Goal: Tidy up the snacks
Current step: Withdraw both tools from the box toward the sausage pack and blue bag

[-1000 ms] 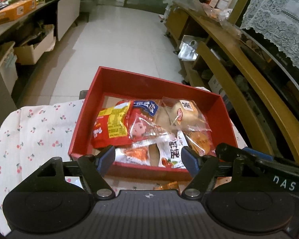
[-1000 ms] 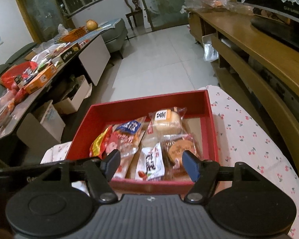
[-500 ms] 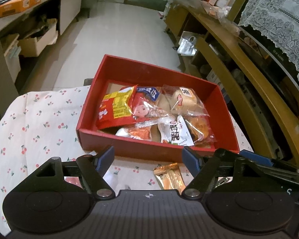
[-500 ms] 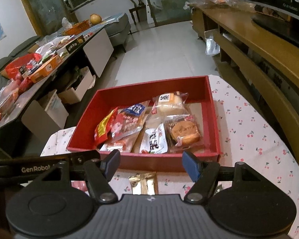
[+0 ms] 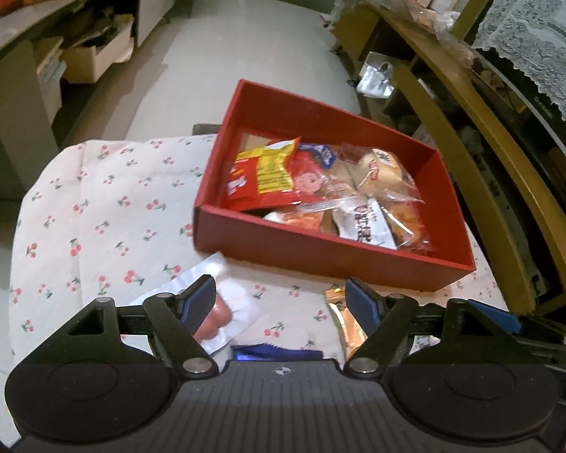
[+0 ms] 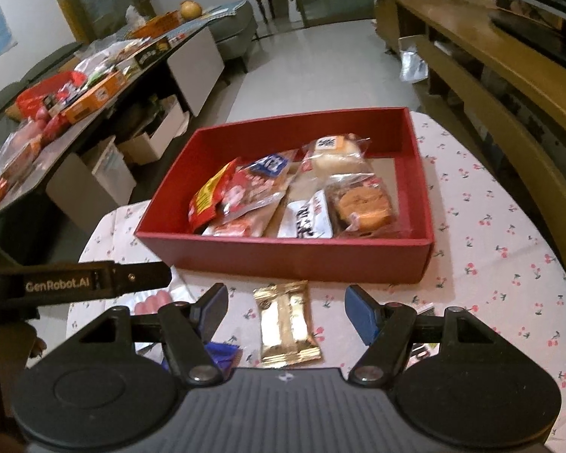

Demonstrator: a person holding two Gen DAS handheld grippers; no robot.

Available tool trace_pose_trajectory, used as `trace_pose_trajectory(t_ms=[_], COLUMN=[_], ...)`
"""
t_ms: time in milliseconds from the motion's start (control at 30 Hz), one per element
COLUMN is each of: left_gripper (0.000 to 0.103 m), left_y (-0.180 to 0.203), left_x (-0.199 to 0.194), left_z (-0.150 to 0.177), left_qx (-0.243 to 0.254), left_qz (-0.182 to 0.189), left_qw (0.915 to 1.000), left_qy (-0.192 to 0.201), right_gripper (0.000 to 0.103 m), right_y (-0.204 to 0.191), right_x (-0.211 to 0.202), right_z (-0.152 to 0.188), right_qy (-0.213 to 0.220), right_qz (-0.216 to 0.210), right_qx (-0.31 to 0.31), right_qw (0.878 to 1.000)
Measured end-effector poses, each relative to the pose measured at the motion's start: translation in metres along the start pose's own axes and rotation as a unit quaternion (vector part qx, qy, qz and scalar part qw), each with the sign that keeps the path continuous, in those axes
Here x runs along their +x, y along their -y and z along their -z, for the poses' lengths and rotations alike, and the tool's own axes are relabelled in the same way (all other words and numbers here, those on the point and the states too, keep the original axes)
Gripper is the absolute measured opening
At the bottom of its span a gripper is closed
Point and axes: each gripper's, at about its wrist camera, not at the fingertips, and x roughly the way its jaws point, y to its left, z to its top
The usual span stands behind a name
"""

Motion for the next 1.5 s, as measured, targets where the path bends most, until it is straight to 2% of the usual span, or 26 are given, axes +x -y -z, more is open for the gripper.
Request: trace_pose_trajectory(t_ms=[300, 500, 667, 867, 1067, 1200, 1367, 1500], left_gripper=[0.083, 0.085, 0.091, 0.091, 0.095, 0.092, 0.092, 0.091], left_y=[-0.024, -0.034, -0.031, -0.033, -0.022, -0.033, -0.038, -0.032], left_x=[0.028, 0.039, 0.045, 0.061, 0.066, 0.079, 0.069, 0.059], left_z=[0.001, 0.002, -0.005, -0.013, -0.021, -0.015, -0.001, 0.015], left_qx=[0.019, -0.017, -0.011, -0.027, 0.044, 0.032, 0.029, 0.046], left_qz=[-0.038, -0.042, -0.057, -0.074, -0.077, -0.064, -0.046, -0.052], left_qw=[0.9981, 0.9962, 0.9961, 0.9945, 0.9942, 0.9928, 0.9922, 0.9906], left_qy=[-0.044, -0.074, -0.066, -0.070, -0.061, -0.095, -0.112, -0.117], right_gripper=[0.082, 0.082, 0.082, 0.081, 0.081, 0.081, 0.081, 0.082], right_y=[-0.010, -0.014, -0.015, -0.011, -0.008, -0.009, -0.012, -0.014], right_x=[0.012, 0.019, 0.017, 0.018, 0.019, 0.022, 0.022, 0.022], right_z=[0.008, 0.009, 0.009, 0.010, 0.011, 0.011, 0.013, 0.015], right_qy=[-0.030, -0.040, -0.040, -0.044, -0.052, -0.057, -0.063, -0.065], right_qz=[-0.009, -0.008, -0.014, -0.012, -0.018, -0.018, -0.025, -0.024], right_qx=[-0.012, -0.019, -0.022, -0.021, -0.019, -0.020, -0.019, -0.021], right_qw=[0.999, 0.999, 0.999, 0.999, 0.998, 0.998, 0.998, 0.997])
